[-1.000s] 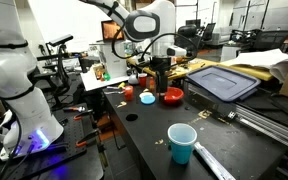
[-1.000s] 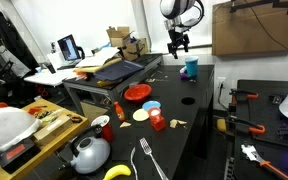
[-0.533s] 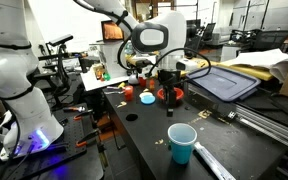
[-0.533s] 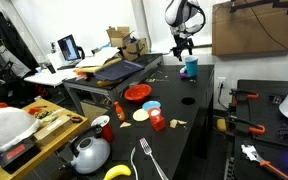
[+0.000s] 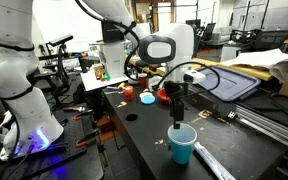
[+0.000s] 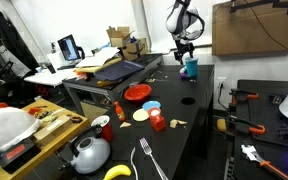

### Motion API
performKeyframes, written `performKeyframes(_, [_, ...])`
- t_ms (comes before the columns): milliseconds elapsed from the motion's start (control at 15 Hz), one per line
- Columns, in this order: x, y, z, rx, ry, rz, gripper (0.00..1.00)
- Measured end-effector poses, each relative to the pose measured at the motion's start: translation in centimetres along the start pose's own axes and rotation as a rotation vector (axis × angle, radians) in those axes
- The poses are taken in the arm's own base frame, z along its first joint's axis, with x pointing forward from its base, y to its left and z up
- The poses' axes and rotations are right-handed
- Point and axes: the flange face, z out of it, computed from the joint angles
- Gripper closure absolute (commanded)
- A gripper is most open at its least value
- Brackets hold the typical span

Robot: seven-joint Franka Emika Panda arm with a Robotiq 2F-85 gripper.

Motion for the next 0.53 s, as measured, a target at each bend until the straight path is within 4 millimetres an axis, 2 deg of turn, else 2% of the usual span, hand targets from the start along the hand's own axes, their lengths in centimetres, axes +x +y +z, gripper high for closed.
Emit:
performKeyframes(67, [0.2,0.0,0.5,-0.003,-0.004,0.0,0.26])
performKeyframes(333, [0.7,-0.1,2.4,-0.015,-0.016,-0.004,0.58])
performKeyframes(533, [1.0,-0.3,2.8,-0.021,-0.009,-0.012,0.8])
